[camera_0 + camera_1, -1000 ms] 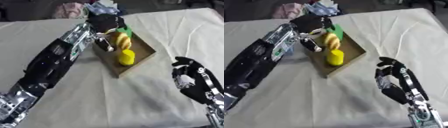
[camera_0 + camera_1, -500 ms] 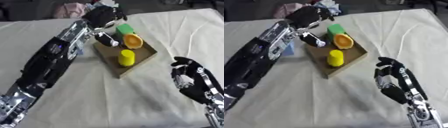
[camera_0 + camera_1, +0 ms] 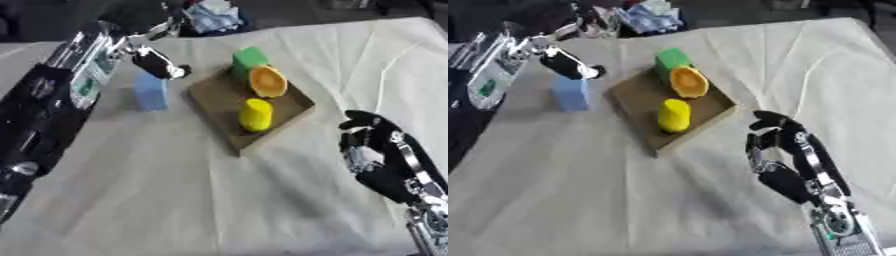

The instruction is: Pick up objects on the table and place them in the box.

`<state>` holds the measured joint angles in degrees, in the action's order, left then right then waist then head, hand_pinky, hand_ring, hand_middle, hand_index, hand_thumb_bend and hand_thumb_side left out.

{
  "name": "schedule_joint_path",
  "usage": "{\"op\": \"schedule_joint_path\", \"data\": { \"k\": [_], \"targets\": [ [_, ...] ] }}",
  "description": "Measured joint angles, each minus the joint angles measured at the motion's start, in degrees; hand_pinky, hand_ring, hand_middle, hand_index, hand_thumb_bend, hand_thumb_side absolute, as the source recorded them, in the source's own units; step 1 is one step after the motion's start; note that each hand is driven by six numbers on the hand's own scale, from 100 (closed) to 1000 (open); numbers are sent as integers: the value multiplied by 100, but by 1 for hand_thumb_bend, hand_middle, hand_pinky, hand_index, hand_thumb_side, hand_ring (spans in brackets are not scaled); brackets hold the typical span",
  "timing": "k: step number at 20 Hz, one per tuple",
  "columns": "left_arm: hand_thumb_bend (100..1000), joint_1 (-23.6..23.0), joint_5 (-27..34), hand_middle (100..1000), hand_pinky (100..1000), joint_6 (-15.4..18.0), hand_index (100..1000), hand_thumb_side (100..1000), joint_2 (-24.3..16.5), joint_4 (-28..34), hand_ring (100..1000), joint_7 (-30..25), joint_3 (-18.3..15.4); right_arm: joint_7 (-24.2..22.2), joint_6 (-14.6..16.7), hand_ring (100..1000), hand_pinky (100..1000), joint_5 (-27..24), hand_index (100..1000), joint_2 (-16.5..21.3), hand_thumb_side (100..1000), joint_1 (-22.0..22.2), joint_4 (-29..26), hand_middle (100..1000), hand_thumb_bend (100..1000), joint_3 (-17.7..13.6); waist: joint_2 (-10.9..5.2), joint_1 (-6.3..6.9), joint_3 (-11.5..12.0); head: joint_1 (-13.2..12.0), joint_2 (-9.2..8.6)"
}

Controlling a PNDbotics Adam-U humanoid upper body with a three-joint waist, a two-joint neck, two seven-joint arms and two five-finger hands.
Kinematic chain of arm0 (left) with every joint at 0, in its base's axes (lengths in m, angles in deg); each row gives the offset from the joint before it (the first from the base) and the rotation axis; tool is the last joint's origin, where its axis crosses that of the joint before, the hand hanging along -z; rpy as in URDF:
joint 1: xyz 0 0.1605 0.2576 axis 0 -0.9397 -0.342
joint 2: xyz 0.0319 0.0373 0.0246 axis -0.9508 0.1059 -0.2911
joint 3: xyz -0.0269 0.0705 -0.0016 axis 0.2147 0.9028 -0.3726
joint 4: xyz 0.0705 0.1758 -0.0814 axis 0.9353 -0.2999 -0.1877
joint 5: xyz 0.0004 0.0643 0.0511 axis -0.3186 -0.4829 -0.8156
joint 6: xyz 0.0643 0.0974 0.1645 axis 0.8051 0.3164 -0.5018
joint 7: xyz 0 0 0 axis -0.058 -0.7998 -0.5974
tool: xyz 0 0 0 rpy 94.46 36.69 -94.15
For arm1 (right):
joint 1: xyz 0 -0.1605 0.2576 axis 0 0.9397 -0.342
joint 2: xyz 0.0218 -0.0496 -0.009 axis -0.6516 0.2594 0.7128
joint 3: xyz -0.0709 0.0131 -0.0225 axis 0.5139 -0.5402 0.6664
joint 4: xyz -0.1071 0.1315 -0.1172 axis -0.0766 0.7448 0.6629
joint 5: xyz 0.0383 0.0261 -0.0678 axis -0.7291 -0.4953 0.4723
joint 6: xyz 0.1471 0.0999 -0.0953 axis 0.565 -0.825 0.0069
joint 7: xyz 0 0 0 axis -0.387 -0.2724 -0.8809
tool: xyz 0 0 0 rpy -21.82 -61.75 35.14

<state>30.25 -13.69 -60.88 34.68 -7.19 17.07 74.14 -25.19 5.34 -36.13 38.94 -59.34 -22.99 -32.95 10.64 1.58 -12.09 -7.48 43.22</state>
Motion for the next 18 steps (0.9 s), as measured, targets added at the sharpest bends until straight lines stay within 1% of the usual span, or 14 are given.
{"op": "schedule_joint_path", "data": {
  "k": [3,4,6,10,14,17,18],
  "targets": [
    [510,1,0,843,791,37,900,416,-10,-511,756,-266,-178,0,0,569,602,0,834,0,383,1,0,664,100,0,0,-2,-7,3,0],
    [501,1,-4,845,793,49,905,410,-10,-654,758,-300,-229,0,0,569,602,0,834,0,378,1,0,664,100,0,0,-2,-12,3,0],
    [515,1,-12,846,792,62,908,421,-10,-911,760,-305,-315,0,0,569,602,0,833,0,380,2,0,664,100,0,0,-2,-20,4,0],
    [527,-1,-34,847,788,40,909,434,12,-1276,761,-38,-424,0,0,569,602,0,833,0,378,3,0,664,100,0,0,-2,-30,8,0],
    [501,-13,-11,833,782,85,898,414,106,-1512,753,294,-446,0,0,569,602,0,832,0,375,15,0,664,100,0,0,-2,-46,8,0],
    [445,-38,68,779,754,190,858,340,201,-1650,704,406,-437,0,0,568,602,0,831,0,373,16,0,663,100,0,0,-2,-58,8,0],
    [381,-39,100,718,711,237,809,275,227,-1683,638,399,-422,0,0,568,602,0,830,0,375,16,0,663,100,0,0,-2,-62,8,0]
  ]
}}
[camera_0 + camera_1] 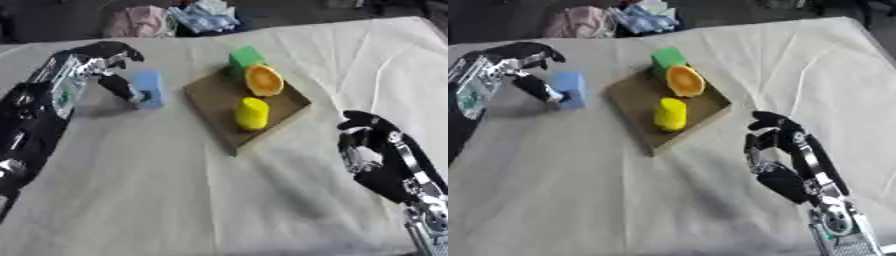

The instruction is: Pick up objects on the table and place them in the box.

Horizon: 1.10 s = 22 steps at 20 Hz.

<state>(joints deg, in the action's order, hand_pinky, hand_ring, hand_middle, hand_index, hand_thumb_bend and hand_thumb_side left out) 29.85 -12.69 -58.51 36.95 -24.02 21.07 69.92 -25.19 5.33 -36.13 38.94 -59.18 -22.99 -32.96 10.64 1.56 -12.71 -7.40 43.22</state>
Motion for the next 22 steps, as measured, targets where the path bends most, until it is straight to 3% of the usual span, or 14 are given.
{"op": "schedule_joint_path", "data": {
  "k": [4,8,14,18,22],
  "targets": [
    [277,-6,76,543,608,140,674,153,23,42,498,-42,26,0,0,568,601,0,829,0,372,1,0,662,100,0,0,0,-16,2,0],
    [255,-15,180,512,585,134,646,124,17,401,473,251,92,0,0,568,601,0,827,0,373,11,0,662,100,-1,0,1,0,15,1],
    [264,136,457,548,620,205,678,133,61,1168,521,602,483,-5,1,568,601,0,824,-1,369,11,0,661,100,2,0,0,-27,15,1],
    [283,239,420,584,635,304,713,159,387,1204,550,616,736,-11,-1,567,601,0,823,-8,369,18,0,661,100,3,0,0,-90,-14,1],
    [430,254,153,753,710,450,850,303,716,996,678,578,922,-33,0,567,601,0,822,-20,368,18,0,661,100,5,0,0,-143,-47,1]
  ]
}}
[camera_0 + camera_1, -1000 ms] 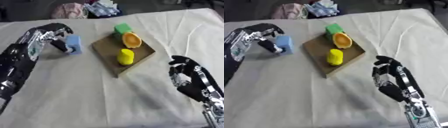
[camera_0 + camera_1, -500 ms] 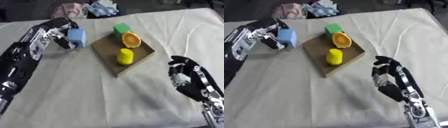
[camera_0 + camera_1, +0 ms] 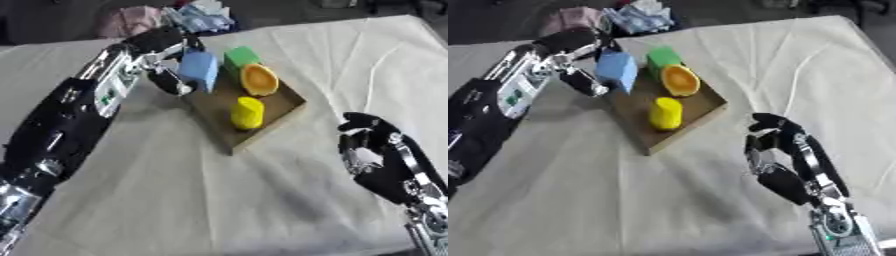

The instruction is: Pick up objects on the table and place them in the box.

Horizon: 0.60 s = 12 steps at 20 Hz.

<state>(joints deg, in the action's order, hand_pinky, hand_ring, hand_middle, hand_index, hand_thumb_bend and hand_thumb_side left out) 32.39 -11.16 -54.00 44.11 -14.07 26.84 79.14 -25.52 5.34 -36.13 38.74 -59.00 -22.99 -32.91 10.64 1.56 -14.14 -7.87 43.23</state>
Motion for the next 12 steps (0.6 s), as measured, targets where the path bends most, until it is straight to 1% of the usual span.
{"op": "schedule_joint_path", "data": {
  "k": [4,6,7,9,10,11,12],
  "targets": [
    [556,-11,-331,844,746,85,909,436,158,-171,747,5,43,-11,-5,567,600,0,822,-2,370,0,0,660,100,0,0,0,2,-5,0],
    [590,-35,-402,872,762,63,925,488,169,-160,763,110,25,-14,-4,567,600,0,822,-3,370,0,0,660,100,0,0,0,16,-4,0],
    [588,-53,-406,872,761,40,924,495,164,-104,763,177,7,-14,-4,567,600,0,821,-3,371,3,0,660,100,-2,0,0,38,-1,0],
    [542,-96,-328,839,742,-9,903,495,71,144,735,293,-20,-14,-3,567,600,0,821,-3,380,4,0,660,100,-3,0,0,79,11,0],
    [503,-156,-221,800,731,-41,877,476,-19,346,708,352,-41,-13,-3,567,600,0,821,-3,377,4,0,660,100,-5,0,0,100,28,0],
    [477,-245,-82,781,726,-95,865,466,-137,615,695,424,-78,-10,-3,567,600,0,821,-3,377,4,0,660,100,-8,0,0,131,49,0],
    [421,-370,93,748,713,-169,842,428,-282,942,671,511,-137,0,-5,567,600,0,821,-3,381,5,0,660,100,-19,0,0,176,71,0]
  ]
}}
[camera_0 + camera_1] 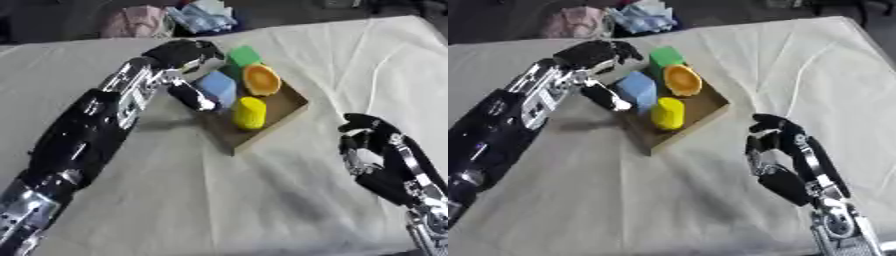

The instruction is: Pick up objects on the table and place them in the box.

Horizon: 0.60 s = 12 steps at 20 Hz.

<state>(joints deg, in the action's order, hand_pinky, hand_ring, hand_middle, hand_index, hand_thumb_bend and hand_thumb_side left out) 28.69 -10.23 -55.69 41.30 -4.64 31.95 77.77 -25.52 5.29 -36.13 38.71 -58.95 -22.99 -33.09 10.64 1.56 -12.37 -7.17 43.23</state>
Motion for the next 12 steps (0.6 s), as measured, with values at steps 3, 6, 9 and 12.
{"op": "schedule_joint_path", "data": {
  "k": [3,6,9,12],
  "targets": [
    [324,-541,910,697,691,-316,814,377,-479,1213,628,342,-322,36,1,567,600,2,821,1,387,1,0,660,100,-40,0,0,125,68,0],
    [297,-1282,1972,684,685,-669,811,393,-860,2484,616,741,-775,65,-1,568,599,13,823,2,389,2,0,660,100,-75,0,2,227,118,0],
    [269,-2111,2804,687,679,-953,818,446,-944,3421,615,1126,-1203,105,-11,569,599,28,830,4,391,8,-1,662,100,-123,0,2,339,145,6],
    [251,-2909,3325,696,677,-1088,829,487,-704,3839,619,1481,-1519,152,-14,569,599,46,832,8,397,8,-1,663,100,-153,0,2,447,152,16]
  ]
}}
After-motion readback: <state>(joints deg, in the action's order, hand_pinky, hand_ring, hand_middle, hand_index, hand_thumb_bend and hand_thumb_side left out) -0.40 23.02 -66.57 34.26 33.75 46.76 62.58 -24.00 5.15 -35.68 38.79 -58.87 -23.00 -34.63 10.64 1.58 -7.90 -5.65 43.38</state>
